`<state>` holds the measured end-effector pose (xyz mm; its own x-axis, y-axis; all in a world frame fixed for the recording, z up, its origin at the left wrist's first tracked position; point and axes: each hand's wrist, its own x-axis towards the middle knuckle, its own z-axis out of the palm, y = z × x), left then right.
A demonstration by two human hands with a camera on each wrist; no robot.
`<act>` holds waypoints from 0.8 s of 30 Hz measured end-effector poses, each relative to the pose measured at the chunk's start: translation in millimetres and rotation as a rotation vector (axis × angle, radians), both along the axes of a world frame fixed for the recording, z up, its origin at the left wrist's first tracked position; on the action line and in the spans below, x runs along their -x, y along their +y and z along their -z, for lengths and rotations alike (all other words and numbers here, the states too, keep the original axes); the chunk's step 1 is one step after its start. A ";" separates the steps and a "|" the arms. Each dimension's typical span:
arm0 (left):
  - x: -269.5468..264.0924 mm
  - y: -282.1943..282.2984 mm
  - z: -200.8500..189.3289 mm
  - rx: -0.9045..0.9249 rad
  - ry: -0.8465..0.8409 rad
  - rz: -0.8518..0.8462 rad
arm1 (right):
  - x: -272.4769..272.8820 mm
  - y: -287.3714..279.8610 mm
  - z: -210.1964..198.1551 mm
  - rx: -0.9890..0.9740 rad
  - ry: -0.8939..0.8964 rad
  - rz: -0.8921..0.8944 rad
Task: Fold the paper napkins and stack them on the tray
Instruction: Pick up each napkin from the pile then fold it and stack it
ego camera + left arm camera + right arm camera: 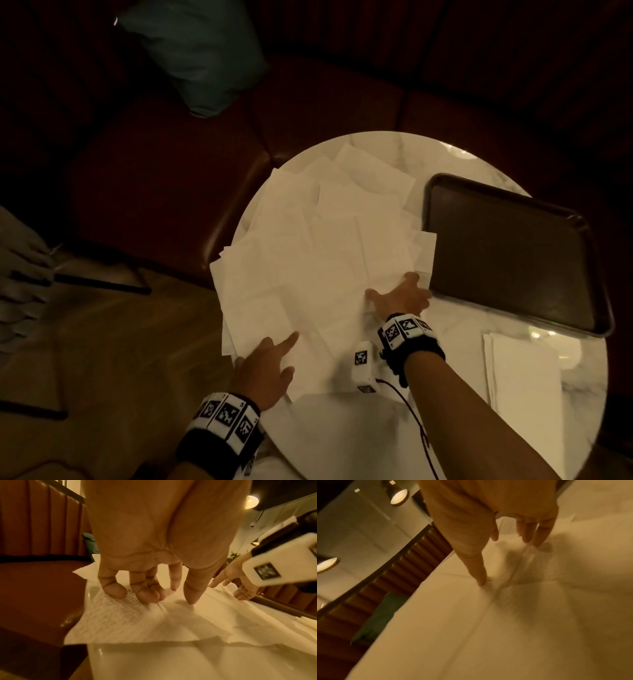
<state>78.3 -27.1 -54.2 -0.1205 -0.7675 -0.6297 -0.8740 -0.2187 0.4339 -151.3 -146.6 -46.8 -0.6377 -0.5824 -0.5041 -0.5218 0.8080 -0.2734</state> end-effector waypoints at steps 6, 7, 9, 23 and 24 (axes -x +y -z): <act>0.4 0.5 3.5 -0.001 0.012 -0.031 | 16.3 -3.1 -5.2 -0.066 0.052 -0.172; 0.7 0.8 3.6 0.000 0.010 -0.033 | 17.4 -6.5 -7.6 -0.075 0.050 -0.189; 0.7 1.0 4.0 0.000 0.003 -0.034 | 19.4 -12.5 -8.5 -0.093 0.046 -0.227; -1.1 0.1 9.9 -0.005 0.006 -0.040 | 40.2 -24.8 -16.1 -0.062 -0.079 -0.295; -1.5 -0.1 10.5 -0.007 0.005 -0.040 | 39.9 -27.2 -17.8 -0.056 -0.080 -0.291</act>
<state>79.8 -27.2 -64.7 -0.0929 -0.7674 -0.6344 -0.8622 -0.2566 0.4367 -191.2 -173.8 -29.0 -0.4054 -0.7048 -0.5822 -0.7122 0.6428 -0.2822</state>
